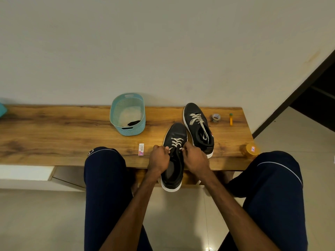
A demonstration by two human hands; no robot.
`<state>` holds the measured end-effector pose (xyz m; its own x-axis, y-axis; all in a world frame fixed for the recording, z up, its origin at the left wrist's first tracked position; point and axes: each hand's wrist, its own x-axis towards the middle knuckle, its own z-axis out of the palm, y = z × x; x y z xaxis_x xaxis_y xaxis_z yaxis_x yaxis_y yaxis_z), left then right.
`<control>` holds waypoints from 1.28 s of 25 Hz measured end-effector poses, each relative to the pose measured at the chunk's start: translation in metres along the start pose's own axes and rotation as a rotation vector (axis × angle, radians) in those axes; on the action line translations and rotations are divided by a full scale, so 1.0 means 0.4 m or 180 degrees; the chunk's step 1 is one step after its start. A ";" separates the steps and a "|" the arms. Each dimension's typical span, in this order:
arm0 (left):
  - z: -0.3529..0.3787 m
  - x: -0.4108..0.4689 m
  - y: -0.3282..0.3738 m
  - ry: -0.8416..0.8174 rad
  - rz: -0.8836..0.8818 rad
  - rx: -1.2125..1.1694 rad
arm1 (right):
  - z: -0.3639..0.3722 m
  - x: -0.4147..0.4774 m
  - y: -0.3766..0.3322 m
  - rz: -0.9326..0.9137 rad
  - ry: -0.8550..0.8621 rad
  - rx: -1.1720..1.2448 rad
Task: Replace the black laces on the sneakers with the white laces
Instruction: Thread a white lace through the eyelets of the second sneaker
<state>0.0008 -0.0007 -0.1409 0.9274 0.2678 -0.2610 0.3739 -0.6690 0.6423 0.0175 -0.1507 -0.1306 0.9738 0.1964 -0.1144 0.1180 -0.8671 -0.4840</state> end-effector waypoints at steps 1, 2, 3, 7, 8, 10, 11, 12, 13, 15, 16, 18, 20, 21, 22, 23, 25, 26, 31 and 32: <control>-0.001 -0.002 0.003 0.0009 0.0014 0.0040 | 0.002 -0.001 0.000 -0.0032 -0.0016 -0.0045; -0.002 -0.003 0.001 0.0033 0.0031 0.0060 | 0.003 -0.001 0.003 0.0001 -0.0084 0.0003; -0.004 -0.001 -0.001 0.0072 0.0060 0.0064 | 0.002 0.002 0.009 0.0095 -0.0200 0.0170; -0.002 0.003 -0.005 0.0189 0.0213 -0.0037 | -0.004 0.017 0.045 0.0256 -0.0240 0.0759; -0.003 0.004 -0.004 0.0217 0.0291 -0.0046 | -0.006 0.017 0.047 0.0119 -0.0116 0.0685; -0.004 0.003 0.002 0.0233 0.0478 -0.0010 | -0.007 0.018 0.040 -0.0240 0.0028 0.0432; -0.003 0.002 0.005 0.0218 0.0533 -0.0010 | -0.008 0.018 0.033 -0.0406 0.0110 0.0203; -0.001 0.001 0.007 0.0197 0.0544 -0.0050 | -0.007 0.019 0.028 -0.0558 0.0185 -0.0093; -0.001 -0.001 0.008 0.0185 0.0532 -0.0113 | -0.005 0.022 0.022 -0.0720 0.0252 -0.0412; -0.002 -0.004 0.009 0.0168 0.0510 -0.0220 | -0.001 0.030 0.016 -0.0987 0.0246 -0.0899; -0.003 -0.004 0.008 0.0145 0.0503 -0.0243 | -0.001 0.033 0.016 -0.1040 0.0181 -0.1000; -0.003 0.000 0.006 0.0094 0.0500 -0.0231 | 0.000 0.035 0.019 -0.1030 0.0033 -0.0981; -0.005 0.000 0.005 0.0081 0.0489 -0.0202 | 0.003 0.034 0.019 -0.0966 -0.0018 -0.0862; -0.005 0.000 0.005 0.0085 0.0488 -0.0189 | 0.005 0.032 0.018 -0.0924 -0.0034 -0.0811; -0.005 0.000 0.005 0.0094 0.0490 -0.0189 | 0.007 0.030 0.017 -0.0917 -0.0040 -0.0793; -0.005 0.000 0.006 0.0099 0.0490 -0.0198 | 0.007 0.028 0.017 -0.0963 -0.0003 -0.0796; -0.006 -0.002 0.006 0.0087 0.0503 -0.0232 | 0.007 0.025 0.022 -0.1063 0.0051 -0.0838; -0.008 -0.002 0.006 0.0053 0.0520 -0.0249 | 0.006 0.025 0.024 -0.1036 0.0001 -0.0838; -0.024 0.003 -0.004 -0.0346 0.0598 -0.0169 | 0.005 0.045 0.006 0.0302 -0.0625 0.0604; -0.024 0.003 -0.007 -0.0384 0.0593 -0.0146 | 0.000 0.047 0.006 0.0678 -0.0834 0.1280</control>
<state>0.0010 0.0080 -0.1362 0.9745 0.0558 -0.2175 0.1986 -0.6661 0.7189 0.0360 -0.1492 -0.1340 0.8808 0.1874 -0.4348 -0.2114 -0.6662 -0.7152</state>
